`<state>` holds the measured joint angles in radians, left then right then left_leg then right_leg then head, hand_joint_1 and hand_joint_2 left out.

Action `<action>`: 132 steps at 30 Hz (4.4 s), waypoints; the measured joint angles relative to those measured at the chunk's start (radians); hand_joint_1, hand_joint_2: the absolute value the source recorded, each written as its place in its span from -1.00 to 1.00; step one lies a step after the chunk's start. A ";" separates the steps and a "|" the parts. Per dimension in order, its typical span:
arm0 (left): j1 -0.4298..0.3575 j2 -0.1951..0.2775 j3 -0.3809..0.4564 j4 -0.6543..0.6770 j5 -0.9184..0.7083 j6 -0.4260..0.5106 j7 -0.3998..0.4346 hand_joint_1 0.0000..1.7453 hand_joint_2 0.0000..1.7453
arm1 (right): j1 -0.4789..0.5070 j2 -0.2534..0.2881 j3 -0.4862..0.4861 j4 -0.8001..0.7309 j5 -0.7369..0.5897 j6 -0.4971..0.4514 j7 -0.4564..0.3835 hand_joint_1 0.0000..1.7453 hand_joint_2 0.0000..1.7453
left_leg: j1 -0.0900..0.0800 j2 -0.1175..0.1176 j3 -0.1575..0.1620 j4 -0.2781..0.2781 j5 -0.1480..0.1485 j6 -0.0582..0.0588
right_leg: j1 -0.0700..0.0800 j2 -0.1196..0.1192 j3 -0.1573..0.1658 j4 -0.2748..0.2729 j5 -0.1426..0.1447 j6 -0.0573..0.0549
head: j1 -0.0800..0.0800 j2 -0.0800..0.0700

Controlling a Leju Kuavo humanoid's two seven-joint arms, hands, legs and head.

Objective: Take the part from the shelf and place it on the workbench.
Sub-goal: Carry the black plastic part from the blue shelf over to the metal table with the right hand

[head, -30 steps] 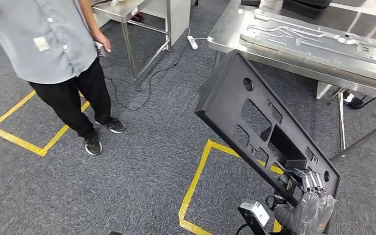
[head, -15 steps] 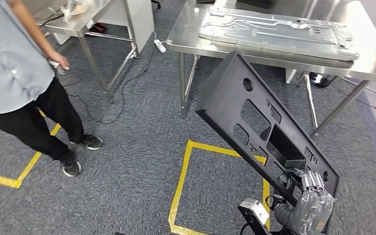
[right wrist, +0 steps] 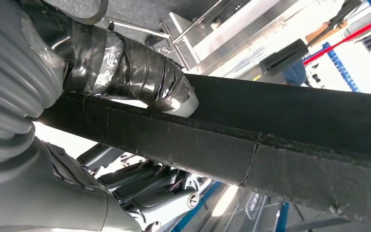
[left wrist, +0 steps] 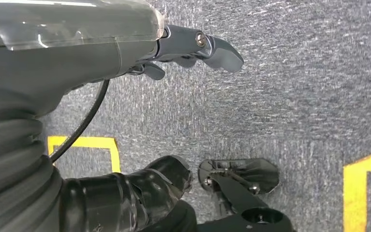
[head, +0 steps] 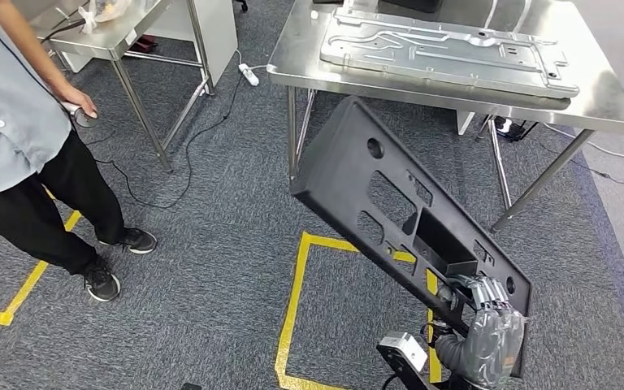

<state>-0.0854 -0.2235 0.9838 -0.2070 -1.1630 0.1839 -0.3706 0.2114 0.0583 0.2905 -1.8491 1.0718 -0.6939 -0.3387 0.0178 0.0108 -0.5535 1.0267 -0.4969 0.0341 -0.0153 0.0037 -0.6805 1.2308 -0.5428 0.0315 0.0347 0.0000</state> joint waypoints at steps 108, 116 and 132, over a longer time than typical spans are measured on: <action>-0.008 0.017 0.000 0.000 -0.050 -0.027 -0.008 -1.00 1.00 | -0.089 -0.018 0.061 0.038 0.041 0.000 -0.050 1.00 1.00 | 0.001 -0.004 -0.072 0.129 -0.024 -0.036 | 0.009 0.002 0.110 -0.205 0.062 -0.053 | -0.001 0.000; -0.011 0.017 0.001 0.000 -0.050 0.018 0.018 -1.00 1.00 | -0.096 -0.020 0.084 0.041 0.027 0.000 -0.027 1.00 1.00 | -0.002 -0.003 -0.007 -0.023 0.026 0.002 | 0.010 0.000 0.081 -0.140 0.015 -0.014 | 0.000 0.000; -0.011 0.014 0.002 0.000 -0.046 0.025 0.026 -1.00 1.00 | -0.083 -0.028 0.091 0.047 0.048 0.000 -0.028 1.00 1.00 | 0.001 -0.009 -0.052 0.094 -0.054 -0.046 | -0.003 -0.007 0.109 -0.211 0.065 -0.045 | -0.002 0.000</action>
<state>-0.0969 -0.2090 0.9858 -0.2071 -1.2089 0.2087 -0.3448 0.1285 0.0299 0.3812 -1.8020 1.1200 -0.6939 -0.3663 0.0190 0.0018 -0.6051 1.1206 -0.5509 -0.0119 -0.0184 -0.0037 -0.5712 1.0195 -0.4779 -0.0136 0.0331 0.0000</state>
